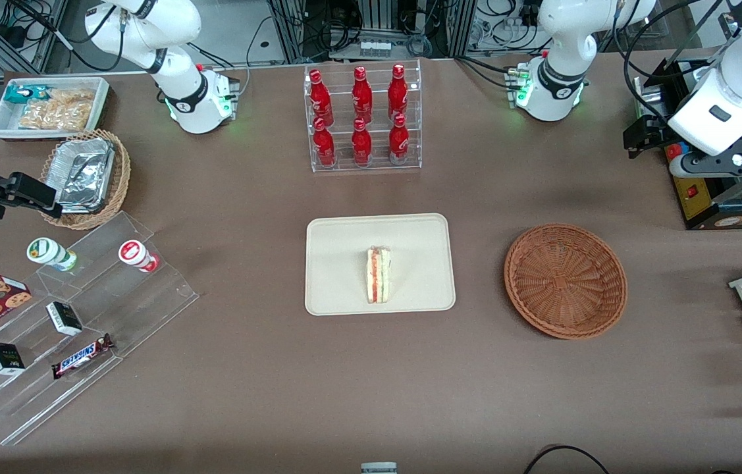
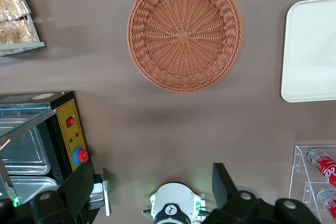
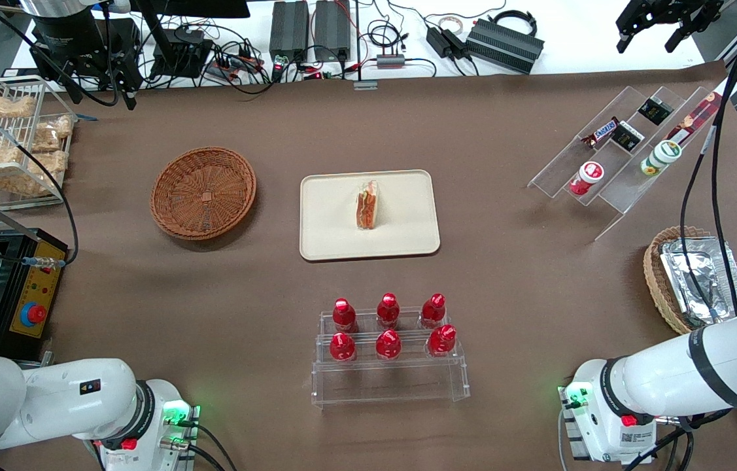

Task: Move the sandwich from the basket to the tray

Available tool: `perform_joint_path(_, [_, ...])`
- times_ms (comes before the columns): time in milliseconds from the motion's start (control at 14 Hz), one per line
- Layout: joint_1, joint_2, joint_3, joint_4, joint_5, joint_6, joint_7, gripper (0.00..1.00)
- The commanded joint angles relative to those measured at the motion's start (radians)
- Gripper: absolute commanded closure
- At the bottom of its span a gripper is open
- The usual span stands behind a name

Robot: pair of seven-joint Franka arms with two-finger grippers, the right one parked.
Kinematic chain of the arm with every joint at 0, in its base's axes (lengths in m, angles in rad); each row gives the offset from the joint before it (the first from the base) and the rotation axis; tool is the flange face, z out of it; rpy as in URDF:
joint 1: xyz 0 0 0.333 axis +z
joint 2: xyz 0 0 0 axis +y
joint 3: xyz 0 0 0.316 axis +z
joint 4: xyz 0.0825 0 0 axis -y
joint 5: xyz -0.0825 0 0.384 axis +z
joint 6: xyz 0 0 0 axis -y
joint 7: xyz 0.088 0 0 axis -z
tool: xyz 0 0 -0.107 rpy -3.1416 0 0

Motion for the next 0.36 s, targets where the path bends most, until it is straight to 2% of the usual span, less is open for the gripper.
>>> perform_joint_path(0, [0.005,0.015,-0.01,0.027,-0.006,-0.005,-0.003,0.0])
perform_joint_path(286, [0.005,0.018,-0.01,0.025,-0.012,-0.003,-0.004,0.0])
